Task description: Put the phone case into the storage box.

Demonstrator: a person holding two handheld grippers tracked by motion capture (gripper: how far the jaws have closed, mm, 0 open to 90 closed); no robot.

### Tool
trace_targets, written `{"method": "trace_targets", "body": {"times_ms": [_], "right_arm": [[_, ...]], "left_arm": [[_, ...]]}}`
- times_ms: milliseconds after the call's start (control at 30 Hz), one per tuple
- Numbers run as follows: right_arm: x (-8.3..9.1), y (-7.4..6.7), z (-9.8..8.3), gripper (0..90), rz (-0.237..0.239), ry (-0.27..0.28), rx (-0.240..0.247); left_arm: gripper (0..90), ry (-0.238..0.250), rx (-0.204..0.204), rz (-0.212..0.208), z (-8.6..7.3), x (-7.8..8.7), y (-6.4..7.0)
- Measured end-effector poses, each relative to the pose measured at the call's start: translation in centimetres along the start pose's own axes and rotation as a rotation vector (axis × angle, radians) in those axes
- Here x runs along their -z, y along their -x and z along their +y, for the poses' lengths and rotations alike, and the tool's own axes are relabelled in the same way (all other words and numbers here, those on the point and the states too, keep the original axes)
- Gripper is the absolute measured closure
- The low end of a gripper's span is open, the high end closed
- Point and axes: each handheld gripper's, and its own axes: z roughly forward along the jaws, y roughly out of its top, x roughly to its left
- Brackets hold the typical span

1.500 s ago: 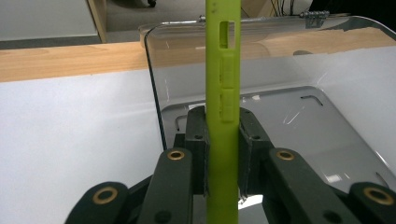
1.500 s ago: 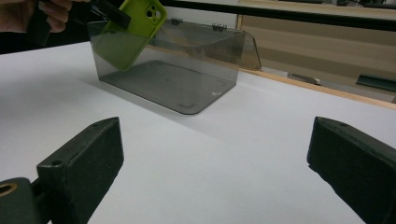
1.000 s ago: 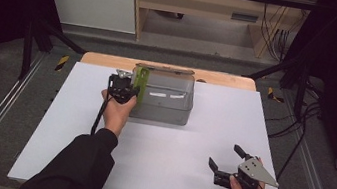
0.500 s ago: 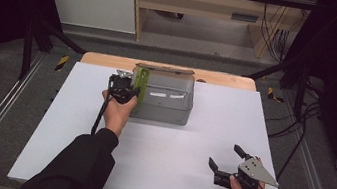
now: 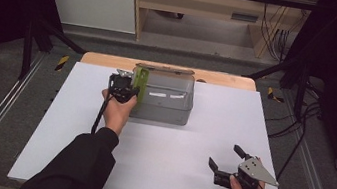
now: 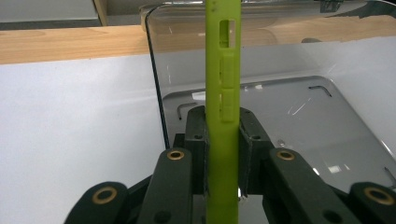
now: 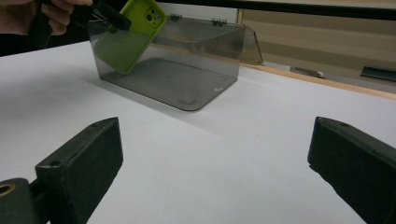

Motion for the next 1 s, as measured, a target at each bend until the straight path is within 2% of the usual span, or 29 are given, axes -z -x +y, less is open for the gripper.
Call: {"method": "trace_targets", "body": {"times_ms": [400, 667, 1000], "right_arm": [[-0.04, -0.02, -0.01, 3.4, 0.000, -0.007, -0.005], [-0.10, -0.01, -0.07, 3.4, 0.001, -0.015, -0.010], [-0.09, -0.03, -0.05, 3.4, 0.004, -0.014, -0.012]], "left_arm": [[76.9, -0.012, 0.001, 0.016, 0.25, -0.09, 0.16], [76.1, -0.002, -0.001, 0.024, 0.28, -0.06, 0.21], [73.9, 0.010, -0.025, 0.031, 0.27, -0.03, 0.34]]}}
